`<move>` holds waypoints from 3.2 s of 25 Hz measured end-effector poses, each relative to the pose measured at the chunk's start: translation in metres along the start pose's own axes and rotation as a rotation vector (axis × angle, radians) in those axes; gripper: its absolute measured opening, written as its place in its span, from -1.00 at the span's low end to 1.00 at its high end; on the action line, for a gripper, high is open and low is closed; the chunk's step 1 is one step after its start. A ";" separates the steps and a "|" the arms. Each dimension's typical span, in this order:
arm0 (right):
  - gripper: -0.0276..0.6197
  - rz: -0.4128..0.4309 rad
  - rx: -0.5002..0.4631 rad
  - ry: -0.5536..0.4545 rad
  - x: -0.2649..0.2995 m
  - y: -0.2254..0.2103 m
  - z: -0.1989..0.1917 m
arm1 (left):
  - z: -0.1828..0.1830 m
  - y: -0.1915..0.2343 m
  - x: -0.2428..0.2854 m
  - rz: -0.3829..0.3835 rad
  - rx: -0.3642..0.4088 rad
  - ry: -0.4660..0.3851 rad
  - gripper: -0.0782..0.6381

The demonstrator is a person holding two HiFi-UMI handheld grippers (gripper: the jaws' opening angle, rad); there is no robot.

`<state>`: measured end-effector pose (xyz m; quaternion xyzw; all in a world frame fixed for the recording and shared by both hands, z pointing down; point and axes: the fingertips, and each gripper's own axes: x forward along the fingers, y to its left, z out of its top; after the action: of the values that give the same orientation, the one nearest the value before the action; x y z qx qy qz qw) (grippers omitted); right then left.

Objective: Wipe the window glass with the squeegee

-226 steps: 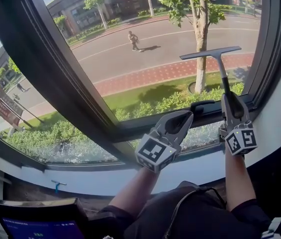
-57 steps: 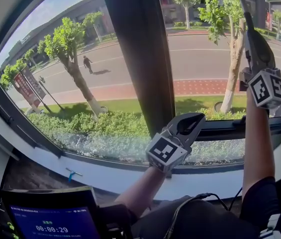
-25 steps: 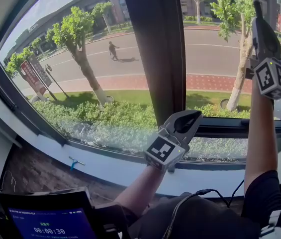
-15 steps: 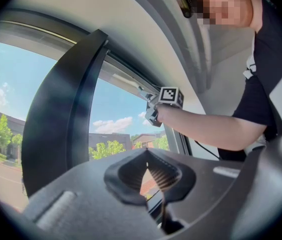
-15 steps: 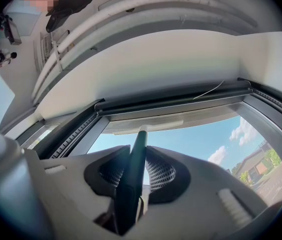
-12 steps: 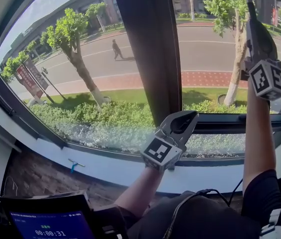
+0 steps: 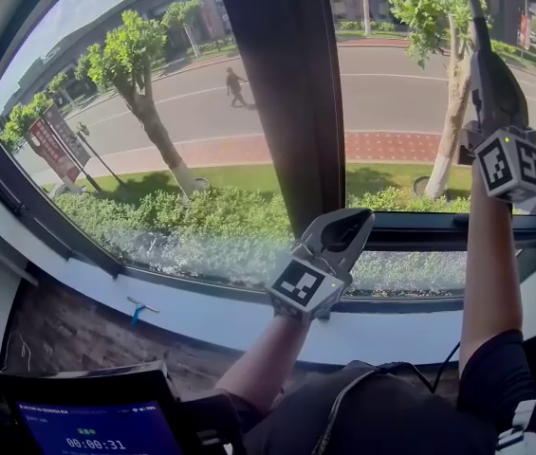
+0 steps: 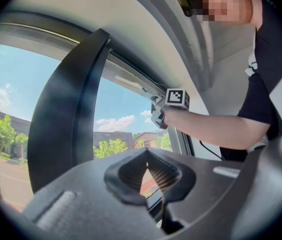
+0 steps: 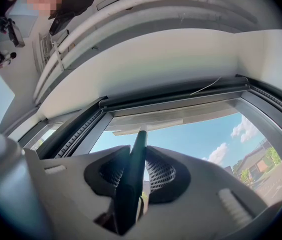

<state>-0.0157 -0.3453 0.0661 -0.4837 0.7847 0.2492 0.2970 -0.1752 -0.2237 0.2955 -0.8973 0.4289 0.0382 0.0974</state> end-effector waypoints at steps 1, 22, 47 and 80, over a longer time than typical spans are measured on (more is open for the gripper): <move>-0.61 0.000 0.000 0.004 -0.002 0.000 -0.001 | -0.001 -0.001 0.000 -0.001 -0.002 0.001 -0.77; -0.60 -0.012 0.013 0.087 -0.041 0.008 -0.031 | -0.015 -0.015 -0.004 -0.030 -0.037 0.030 -0.77; -0.61 -0.042 0.055 0.217 -0.109 0.019 -0.082 | -0.021 -0.026 -0.004 -0.061 -0.047 0.035 -0.77; -0.61 -0.117 0.225 0.403 -0.203 0.029 -0.158 | -0.034 -0.036 -0.009 -0.094 -0.062 0.080 -0.77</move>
<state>-0.0056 -0.3169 0.3232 -0.5321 0.8216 0.0408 0.2005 -0.1535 -0.2018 0.3355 -0.9198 0.3885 0.0110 0.0542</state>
